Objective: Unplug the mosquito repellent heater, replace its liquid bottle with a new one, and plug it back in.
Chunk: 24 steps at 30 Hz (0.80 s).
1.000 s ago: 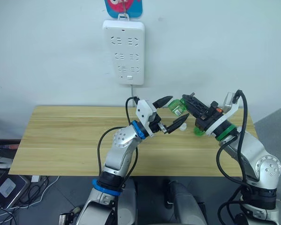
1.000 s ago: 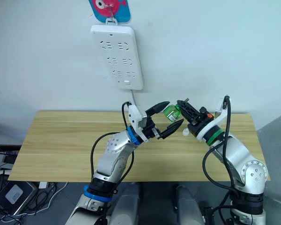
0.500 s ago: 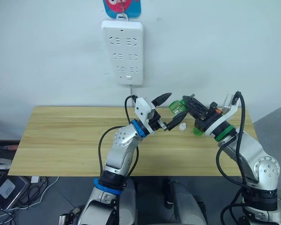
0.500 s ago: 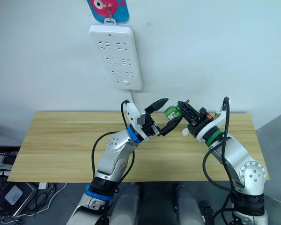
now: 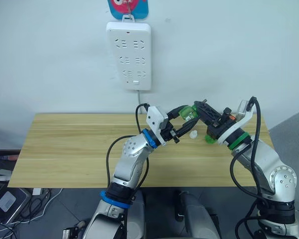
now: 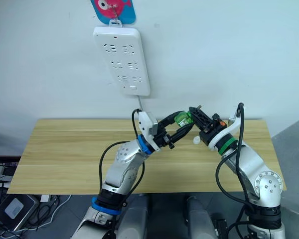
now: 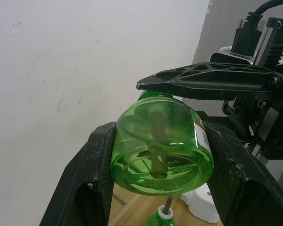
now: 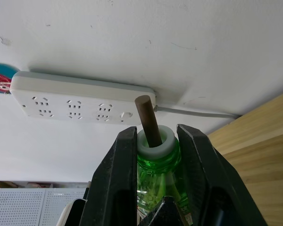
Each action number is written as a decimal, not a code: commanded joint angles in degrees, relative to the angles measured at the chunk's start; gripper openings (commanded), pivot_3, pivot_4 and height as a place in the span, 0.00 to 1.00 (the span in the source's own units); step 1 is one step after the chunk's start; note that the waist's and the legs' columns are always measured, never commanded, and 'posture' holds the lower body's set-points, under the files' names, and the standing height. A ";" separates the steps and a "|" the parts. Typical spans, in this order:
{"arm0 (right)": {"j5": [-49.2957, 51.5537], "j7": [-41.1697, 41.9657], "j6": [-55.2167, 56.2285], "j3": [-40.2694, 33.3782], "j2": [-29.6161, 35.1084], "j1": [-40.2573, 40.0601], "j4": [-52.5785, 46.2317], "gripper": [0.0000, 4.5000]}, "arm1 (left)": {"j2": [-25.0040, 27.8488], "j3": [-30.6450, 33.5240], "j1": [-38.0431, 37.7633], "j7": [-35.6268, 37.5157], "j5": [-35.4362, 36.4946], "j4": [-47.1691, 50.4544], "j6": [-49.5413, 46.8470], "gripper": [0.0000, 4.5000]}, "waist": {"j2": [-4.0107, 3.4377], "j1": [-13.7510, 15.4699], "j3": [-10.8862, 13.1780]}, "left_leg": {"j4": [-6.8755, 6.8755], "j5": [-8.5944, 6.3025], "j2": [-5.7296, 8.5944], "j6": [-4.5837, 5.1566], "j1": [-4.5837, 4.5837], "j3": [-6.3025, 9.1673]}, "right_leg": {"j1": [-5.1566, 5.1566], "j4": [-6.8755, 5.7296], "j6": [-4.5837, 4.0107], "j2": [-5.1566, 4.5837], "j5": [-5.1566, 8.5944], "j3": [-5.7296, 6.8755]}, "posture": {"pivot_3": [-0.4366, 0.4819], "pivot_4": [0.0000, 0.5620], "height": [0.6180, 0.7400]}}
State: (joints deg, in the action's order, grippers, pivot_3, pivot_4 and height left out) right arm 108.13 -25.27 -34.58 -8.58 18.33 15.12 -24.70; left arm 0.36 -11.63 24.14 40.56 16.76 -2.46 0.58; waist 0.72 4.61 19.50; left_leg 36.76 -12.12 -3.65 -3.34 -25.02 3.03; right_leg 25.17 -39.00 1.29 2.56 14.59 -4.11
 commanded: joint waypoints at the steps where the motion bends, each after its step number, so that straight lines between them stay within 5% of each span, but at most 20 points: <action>1: 1.81 0.67 0.79 0.17 0.22 0.77 -3.94 0.20 | -0.61 -0.65 -0.31 -0.53 0.16 1.91 0.34 0.50 | 0.00 0.00 0.00 | 0.00 0.00 0.00 0.00 0.00 0.00 | 0.00 0.00 0.00 0.00 0.00 0.00 | 0.77 0.54 1.00; 19: 1.51 0.89 0.92 2.16 1.19 1.45 -5.36 0.20 | -0.68 -0.78 -0.02 -1.65 -0.34 1.20 -0.28 0.50 | 0.00 -0.02 0.00 | 0.00 0.00 0.00 0.00 0.00 0.00 | 0.00 0.00 0.00 0.00 0.00 -0.01 | 0.76 0.55 1.00; 24: 1.56 1.24 -3.02 2.94 7.33 1.01 -5.40 0.56 | 0.96 0.53 1.55 0.83 3.34 2.11 -4.81 0.50 | 0.00 -0.04 0.00 | 0.00 0.00 0.00 0.00 -0.01 0.00 | 0.00 0.00 0.00 0.00 0.00 0.00 | 0.75 0.56 1.00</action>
State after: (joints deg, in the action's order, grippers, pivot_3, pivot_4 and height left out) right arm 108.02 -25.23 -35.54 -6.37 24.59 16.38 -26.08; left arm 1.34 -11.28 24.75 40.65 18.46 -2.31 -2.96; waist 0.72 4.58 19.50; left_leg 36.76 -12.12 -3.64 -3.34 -25.03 3.04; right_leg 25.17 -39.00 1.29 2.56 14.59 -4.10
